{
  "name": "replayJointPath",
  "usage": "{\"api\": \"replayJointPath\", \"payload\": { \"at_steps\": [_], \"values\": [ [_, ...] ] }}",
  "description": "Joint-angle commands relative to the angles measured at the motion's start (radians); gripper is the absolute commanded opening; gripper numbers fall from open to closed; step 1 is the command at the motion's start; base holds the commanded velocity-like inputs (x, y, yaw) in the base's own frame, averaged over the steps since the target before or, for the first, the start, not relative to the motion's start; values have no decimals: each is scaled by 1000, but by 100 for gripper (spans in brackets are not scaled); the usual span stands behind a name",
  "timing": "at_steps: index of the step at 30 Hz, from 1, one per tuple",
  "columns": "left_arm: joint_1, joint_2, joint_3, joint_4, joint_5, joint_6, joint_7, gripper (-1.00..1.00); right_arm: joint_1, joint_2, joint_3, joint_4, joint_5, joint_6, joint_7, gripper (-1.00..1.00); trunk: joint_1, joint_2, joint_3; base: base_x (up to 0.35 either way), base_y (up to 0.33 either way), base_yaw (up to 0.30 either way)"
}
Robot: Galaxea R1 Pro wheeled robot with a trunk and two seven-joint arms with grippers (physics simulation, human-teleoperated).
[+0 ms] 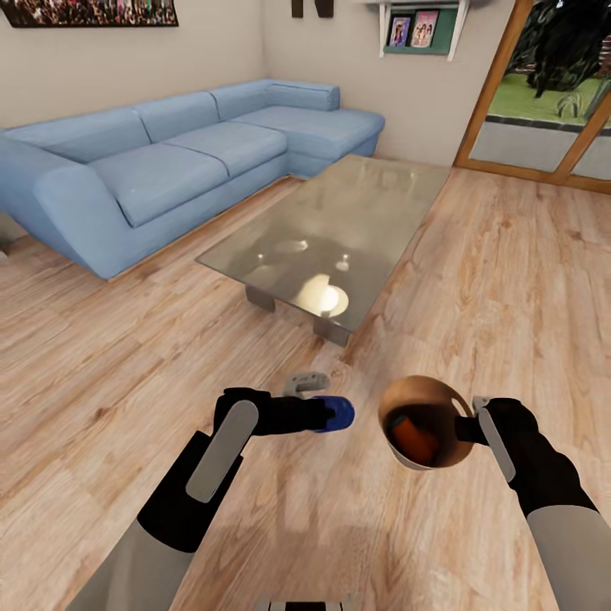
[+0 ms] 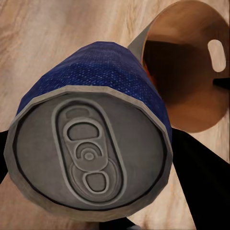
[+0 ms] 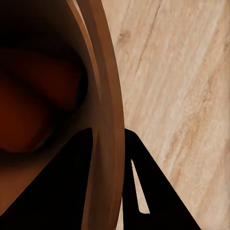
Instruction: Put the three can of soda from the living room inside the tash can in the kitchen.
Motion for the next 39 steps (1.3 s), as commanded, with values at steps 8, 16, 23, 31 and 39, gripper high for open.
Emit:
{"api": "replayJointPath", "payload": {
  "at_steps": [8,16,23,31,39],
  "values": [
    [0,-2,-3,-4,26,1,-32,-100,0,1,1,0,-4,0,2,-100,-31,56,25,0,0,0],
    [6,-1,-4,-47,43,4,-44,-100,0,-1,1,0,-3,0,1,-100,-61,112,50,0,0,0],
    [6,0,-11,-62,64,7,-45,-100,0,-1,0,1,-3,0,-4,-100,-88,161,72,0,0,0],
    [7,1,-19,-80,68,7,-46,-100,0,-2,-1,27,-3,0,-5,-100,-119,217,97,0,0,0],
    [7,0,-19,-81,67,7,-46,-100,0,-8,-4,52,-3,0,-76,-100,-150,273,122,0,0,0]
  ]
}}
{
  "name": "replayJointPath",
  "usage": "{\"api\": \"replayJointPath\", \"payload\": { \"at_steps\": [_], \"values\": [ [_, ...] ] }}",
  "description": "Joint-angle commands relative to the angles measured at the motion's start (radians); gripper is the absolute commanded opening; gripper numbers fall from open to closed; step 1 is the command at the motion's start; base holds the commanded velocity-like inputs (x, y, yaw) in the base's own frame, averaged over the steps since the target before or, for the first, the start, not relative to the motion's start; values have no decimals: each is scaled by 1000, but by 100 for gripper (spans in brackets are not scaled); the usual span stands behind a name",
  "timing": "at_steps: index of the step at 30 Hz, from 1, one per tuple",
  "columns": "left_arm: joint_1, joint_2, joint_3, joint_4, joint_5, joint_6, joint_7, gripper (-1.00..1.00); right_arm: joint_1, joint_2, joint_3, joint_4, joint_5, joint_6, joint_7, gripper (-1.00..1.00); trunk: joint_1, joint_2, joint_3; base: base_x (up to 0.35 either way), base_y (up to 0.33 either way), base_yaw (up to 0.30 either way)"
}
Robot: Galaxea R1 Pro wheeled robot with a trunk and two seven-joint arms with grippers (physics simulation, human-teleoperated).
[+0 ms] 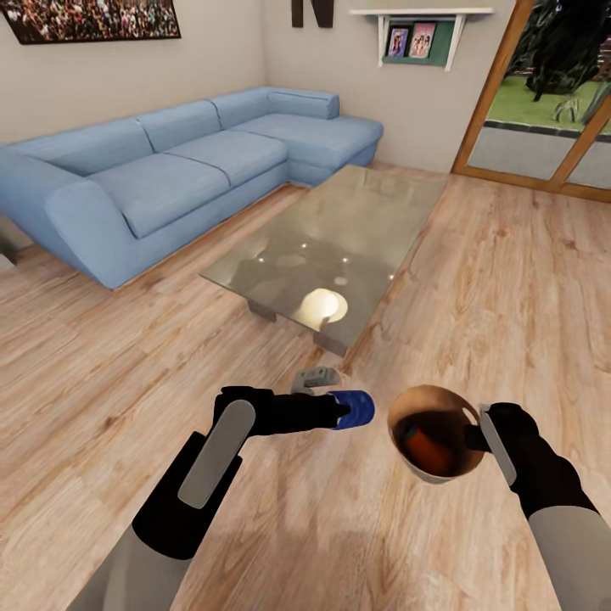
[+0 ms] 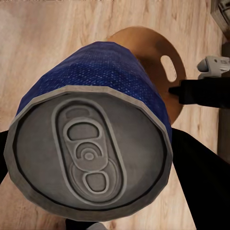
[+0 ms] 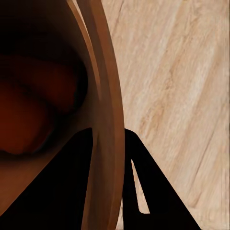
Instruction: Put the three can of soda from the living room inside the tash can in the kitchen.
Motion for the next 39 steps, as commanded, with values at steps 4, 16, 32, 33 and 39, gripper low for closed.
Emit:
{"api": "replayJointPath", "payload": {
  "at_steps": [4,16,32,33,39],
  "values": [
    [0,0,0,0,0,0,0,-100,0,3,-1,2,-9,0,-56,-100,-15,28,13,0,0,0],
    [-2,-3,-31,0,48,-1,-33,-100,0,14,26,38,-9,0,-111,-100,-61,112,50,0,0,0],
    [2,-5,-84,3,68,-38,-117,-100,0,54,91,40,-11,0,-132,-100,-92,168,75,0,0,0],
    [2,-5,-87,4,68,-44,-118,-100,0,55,92,40,-11,0,-132,-100,-92,168,75,0,0,0],
    [2,-5,-120,10,67,-77,-118,-100,0,66,98,38,-11,0,-129,-100,-92,168,75,0,0,0]
  ]
}}
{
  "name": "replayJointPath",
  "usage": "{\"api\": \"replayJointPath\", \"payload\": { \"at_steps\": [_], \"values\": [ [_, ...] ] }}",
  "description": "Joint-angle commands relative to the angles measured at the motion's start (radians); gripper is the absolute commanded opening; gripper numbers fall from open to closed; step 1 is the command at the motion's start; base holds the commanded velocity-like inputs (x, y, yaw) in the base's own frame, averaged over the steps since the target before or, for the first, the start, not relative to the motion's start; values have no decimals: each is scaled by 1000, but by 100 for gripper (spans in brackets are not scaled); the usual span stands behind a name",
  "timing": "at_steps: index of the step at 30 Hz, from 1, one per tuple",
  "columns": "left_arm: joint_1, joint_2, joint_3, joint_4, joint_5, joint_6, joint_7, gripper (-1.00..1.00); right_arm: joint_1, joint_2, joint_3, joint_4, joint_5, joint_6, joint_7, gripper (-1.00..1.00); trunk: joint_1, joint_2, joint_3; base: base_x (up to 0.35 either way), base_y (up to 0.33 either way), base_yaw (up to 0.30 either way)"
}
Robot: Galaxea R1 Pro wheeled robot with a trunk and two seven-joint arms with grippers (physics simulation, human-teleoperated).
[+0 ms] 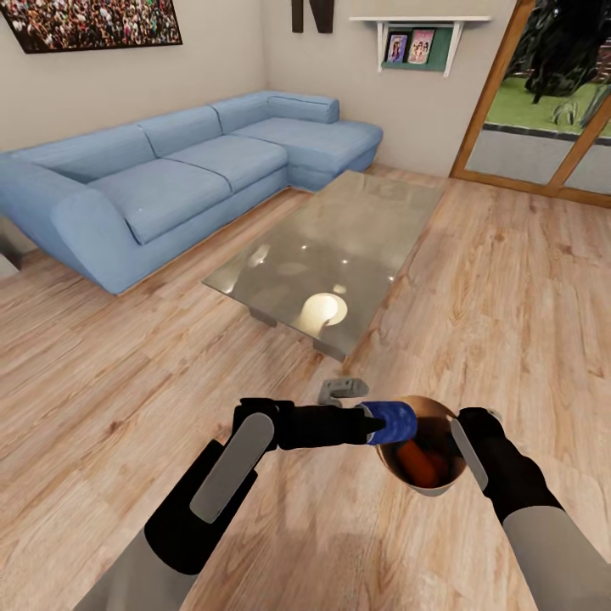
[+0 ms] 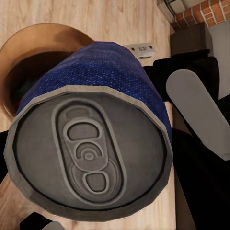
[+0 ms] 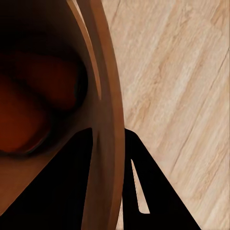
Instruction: Put the three can of soda from the living room inside the tash can in the kitchen.
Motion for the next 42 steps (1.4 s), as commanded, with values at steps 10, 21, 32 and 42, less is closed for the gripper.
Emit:
{"api": "replayJointPath", "payload": {
  "at_steps": [10,21,32,42],
  "values": [
    [-2,0,-11,39,-10,-66,6,-100,0,26,2,-5,5,0,5,-100,0,0,0,0,0,0],
    [-5,-7,-27,139,-17,-140,8,-100,0,27,12,-8,5,0,6,-100,0,0,0,0,0,0],
    [-9,-19,-84,211,-16,-192,5,-100,1,63,49,-37,4,0,6,-100,0,0,0,0,0,0],
    [-10,-22,-87,232,-34,-225,7,-100,3,102,74,-86,5,0,7,-100,0,0,0,0,0,0]
  ]
}}
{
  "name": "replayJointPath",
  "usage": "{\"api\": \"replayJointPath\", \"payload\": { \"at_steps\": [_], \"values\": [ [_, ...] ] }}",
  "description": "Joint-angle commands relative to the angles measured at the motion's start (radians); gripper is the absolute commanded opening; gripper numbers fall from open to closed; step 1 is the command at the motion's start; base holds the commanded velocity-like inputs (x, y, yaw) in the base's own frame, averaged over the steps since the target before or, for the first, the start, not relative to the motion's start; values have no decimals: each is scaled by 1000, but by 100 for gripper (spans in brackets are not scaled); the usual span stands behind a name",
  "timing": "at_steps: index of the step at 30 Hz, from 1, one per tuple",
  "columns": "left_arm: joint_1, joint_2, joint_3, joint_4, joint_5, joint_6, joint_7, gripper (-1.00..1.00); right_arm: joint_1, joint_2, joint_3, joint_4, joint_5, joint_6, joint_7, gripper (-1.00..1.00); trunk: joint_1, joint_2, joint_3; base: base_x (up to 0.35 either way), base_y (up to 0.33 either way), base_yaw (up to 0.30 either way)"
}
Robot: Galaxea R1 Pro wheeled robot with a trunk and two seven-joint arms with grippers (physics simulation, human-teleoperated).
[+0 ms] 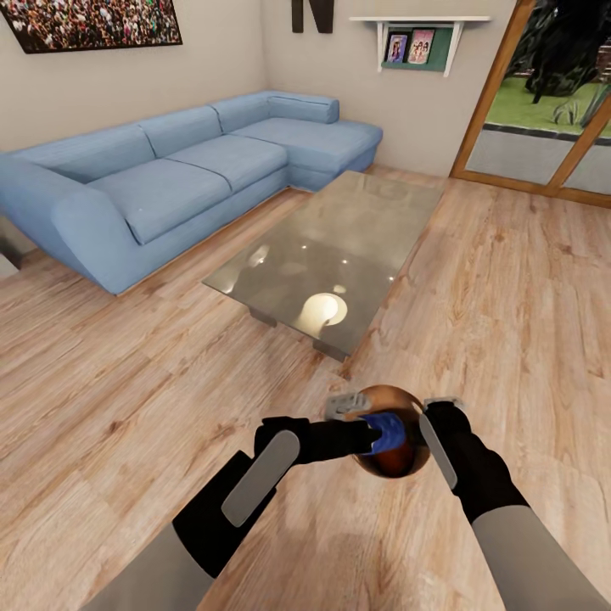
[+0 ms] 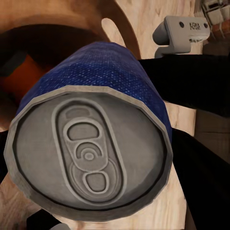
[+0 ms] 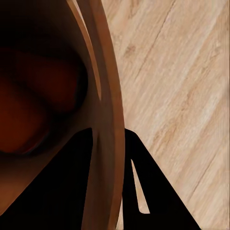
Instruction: Put the three can of soda from the living room inside the tash can in the kitchen.
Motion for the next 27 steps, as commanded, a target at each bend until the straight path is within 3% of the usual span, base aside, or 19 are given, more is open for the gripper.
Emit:
{"api": "replayJointPath", "payload": {
  "at_steps": [1,7,8,27],
  "values": [
    [0,0,0,3,-3,-5,0,-100,0,1,2,-1,-15,0,6,-100,0,0,0,0,0,0],
    [0,0,-2,16,-27,-20,1,-100,1,4,14,-5,-16,0,6,-100,0,0,0,0,0,0],
    [0,0,-2,17,-29,-21,1,100,1,4,14,-5,-17,0,6,-100,0,0,0,0,0,0],
    [1,2,-4,17,-59,-58,2,100,11,3,49,-30,-24,0,6,-100,0,0,0,0,0,0]
  ]
}}
